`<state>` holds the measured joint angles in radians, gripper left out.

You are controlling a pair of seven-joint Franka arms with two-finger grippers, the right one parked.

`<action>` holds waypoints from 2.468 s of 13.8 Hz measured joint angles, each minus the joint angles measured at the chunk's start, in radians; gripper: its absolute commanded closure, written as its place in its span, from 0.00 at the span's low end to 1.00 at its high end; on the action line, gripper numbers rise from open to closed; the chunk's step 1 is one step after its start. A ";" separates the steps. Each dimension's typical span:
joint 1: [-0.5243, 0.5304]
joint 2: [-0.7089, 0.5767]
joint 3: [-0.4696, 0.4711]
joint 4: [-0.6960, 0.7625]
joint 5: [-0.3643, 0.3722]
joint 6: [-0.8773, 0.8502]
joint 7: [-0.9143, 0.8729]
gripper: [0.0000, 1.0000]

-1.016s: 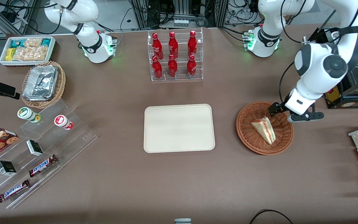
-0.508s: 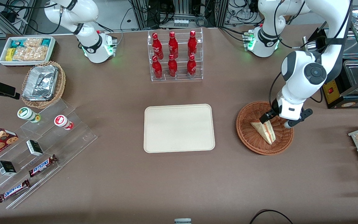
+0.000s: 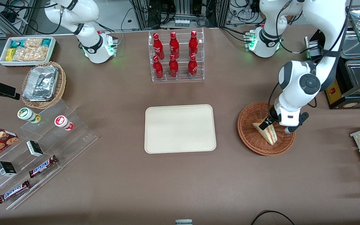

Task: Place sandwich from basket to tray
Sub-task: 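Lower the left gripper and close it on the wrapped sandwich, then lift the sandwich and carry it over the cream tray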

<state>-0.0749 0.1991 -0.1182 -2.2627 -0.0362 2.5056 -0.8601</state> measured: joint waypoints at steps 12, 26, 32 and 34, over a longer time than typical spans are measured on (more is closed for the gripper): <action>-0.004 0.040 -0.002 0.072 0.111 -0.050 -0.002 1.00; -0.391 0.323 -0.024 0.663 0.053 -0.486 0.052 1.00; -0.526 0.484 -0.026 0.839 0.027 -0.445 -0.071 1.00; -0.565 0.528 -0.026 0.878 0.027 -0.418 -0.122 1.00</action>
<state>-0.6403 0.7267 -0.1438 -1.3849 -0.0091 2.0877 -0.9817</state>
